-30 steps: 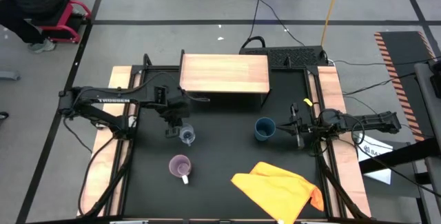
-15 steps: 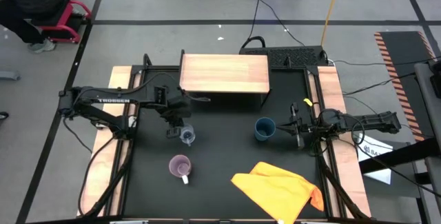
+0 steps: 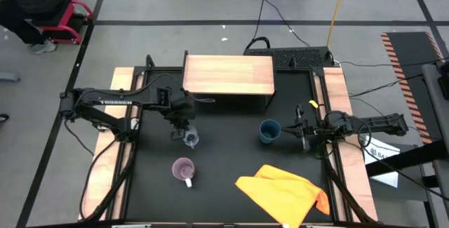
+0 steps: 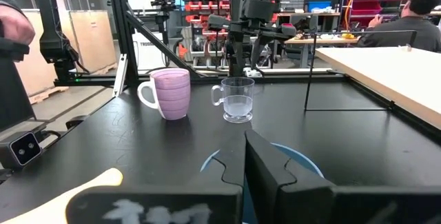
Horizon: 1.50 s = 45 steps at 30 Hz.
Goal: Stack small to large cups/mugs on shelf
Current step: Put the transparent mug on the shelf
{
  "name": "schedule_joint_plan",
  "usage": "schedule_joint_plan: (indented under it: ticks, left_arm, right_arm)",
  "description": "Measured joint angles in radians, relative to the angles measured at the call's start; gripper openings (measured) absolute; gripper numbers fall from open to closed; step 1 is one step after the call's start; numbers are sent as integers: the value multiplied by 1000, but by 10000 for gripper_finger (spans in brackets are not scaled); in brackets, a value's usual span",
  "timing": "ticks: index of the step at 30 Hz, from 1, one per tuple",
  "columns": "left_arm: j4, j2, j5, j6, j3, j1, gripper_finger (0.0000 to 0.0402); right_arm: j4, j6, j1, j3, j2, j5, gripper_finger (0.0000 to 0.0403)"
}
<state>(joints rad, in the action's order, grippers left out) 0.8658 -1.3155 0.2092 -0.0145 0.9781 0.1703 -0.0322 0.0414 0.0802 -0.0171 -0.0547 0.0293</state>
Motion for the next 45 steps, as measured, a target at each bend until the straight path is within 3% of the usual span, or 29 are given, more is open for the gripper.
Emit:
schedule_joint_plan:
  ticks: [15, 45]
  left_arm:
    - [-3, -79, -4, -32, -1, 0, 204]
    - [1, -80, -43, -90, -1, 56, 200]
  right_arm:
    - [0, 0, 0, 0, 0, 0, 0]
    - [0, 0, 0, 0, 0, -2, 0]
